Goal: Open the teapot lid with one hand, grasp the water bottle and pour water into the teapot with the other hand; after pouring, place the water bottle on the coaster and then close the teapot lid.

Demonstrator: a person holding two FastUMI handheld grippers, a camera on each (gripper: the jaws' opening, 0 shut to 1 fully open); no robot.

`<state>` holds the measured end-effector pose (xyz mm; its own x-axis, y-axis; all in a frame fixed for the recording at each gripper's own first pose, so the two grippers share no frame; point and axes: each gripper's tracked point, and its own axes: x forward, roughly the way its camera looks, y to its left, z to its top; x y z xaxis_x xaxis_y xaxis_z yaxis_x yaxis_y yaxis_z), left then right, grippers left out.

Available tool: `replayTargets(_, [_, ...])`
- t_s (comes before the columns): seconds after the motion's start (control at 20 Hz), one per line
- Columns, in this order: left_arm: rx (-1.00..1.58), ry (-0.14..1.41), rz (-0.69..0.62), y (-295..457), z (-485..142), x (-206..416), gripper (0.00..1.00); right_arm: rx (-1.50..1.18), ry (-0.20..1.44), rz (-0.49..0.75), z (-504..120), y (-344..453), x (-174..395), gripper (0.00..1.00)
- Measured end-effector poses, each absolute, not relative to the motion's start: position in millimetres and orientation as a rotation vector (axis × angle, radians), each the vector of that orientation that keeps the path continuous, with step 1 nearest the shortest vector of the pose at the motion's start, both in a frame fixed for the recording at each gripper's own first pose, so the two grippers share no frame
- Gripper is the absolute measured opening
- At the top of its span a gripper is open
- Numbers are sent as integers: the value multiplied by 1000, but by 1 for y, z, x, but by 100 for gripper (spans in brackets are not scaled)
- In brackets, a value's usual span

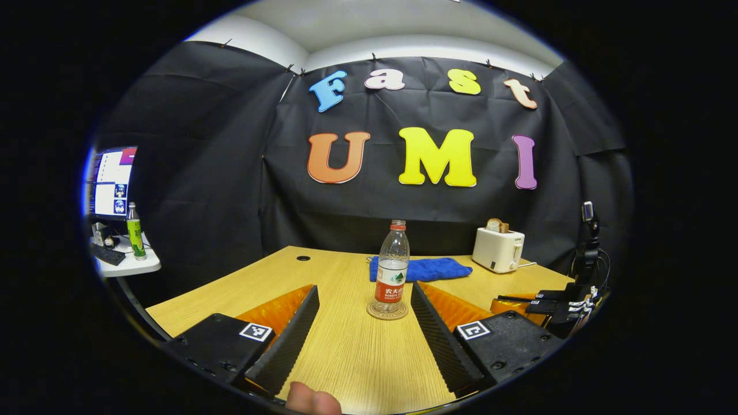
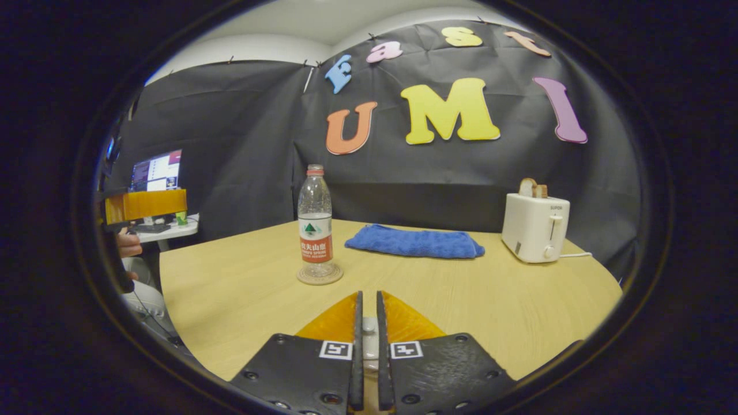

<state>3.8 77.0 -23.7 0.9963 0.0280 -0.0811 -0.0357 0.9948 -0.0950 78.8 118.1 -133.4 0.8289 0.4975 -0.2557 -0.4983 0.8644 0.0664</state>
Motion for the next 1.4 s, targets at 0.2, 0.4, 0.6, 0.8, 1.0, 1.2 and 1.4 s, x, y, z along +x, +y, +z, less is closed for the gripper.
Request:
replayTargets(0.2, [-82,74,26,63,-18,5,100,5,213,484,-110,107,73,47])
replayTargets(0.4, [-143,72,-35,18,-14,9,100,16,116,343,-67,64,64,98])
replayTargets(0.6, [-117,37,-49,-10,0,11,100,-21,62,154,-35,5,46,98])
replayTargets(0.8, [-90,16,-54,-25,2,10,100,-61,12,26,-18,-32,18,97])
replayTargets(1.0, [-42,-13,-53,-29,2,2,100,37,22,6,-14,-42,5,97])
replayTargets(1.2, [-34,-32,-68,-28,10,-3,100,36,21,-6,-13,-37,-1,96])
replayTargets(1.4, [-11,-43,-71,-25,11,-7,100,10,-14,-26,1,-32,-7,96])
